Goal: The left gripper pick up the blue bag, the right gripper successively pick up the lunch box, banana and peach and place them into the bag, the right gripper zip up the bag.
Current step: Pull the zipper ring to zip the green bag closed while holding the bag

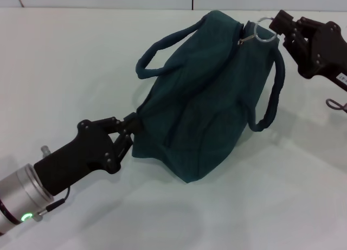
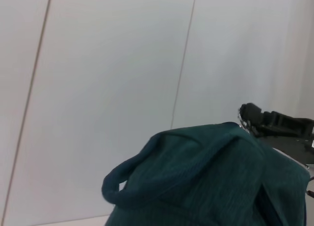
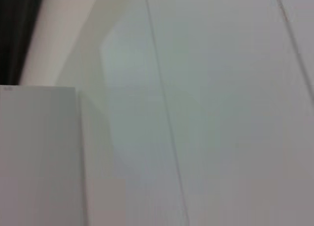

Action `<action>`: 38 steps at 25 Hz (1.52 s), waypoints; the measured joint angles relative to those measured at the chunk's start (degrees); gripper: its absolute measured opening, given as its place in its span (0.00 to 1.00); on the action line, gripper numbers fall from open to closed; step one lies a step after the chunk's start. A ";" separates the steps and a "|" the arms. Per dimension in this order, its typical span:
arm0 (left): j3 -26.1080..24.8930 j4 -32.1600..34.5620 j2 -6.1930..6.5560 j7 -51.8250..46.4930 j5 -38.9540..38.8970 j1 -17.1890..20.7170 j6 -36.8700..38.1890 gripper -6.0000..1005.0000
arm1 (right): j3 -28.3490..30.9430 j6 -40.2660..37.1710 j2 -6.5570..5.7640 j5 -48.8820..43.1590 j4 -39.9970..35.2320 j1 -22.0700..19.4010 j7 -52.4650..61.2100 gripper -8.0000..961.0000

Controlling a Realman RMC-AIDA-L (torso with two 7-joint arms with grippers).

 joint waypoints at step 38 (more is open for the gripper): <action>-0.03 0.25 -2.65 -4.66 -5.89 -8.19 1.50 0.87 | -1.70 0.31 0.00 3.20 2.28 0.41 1.38 0.03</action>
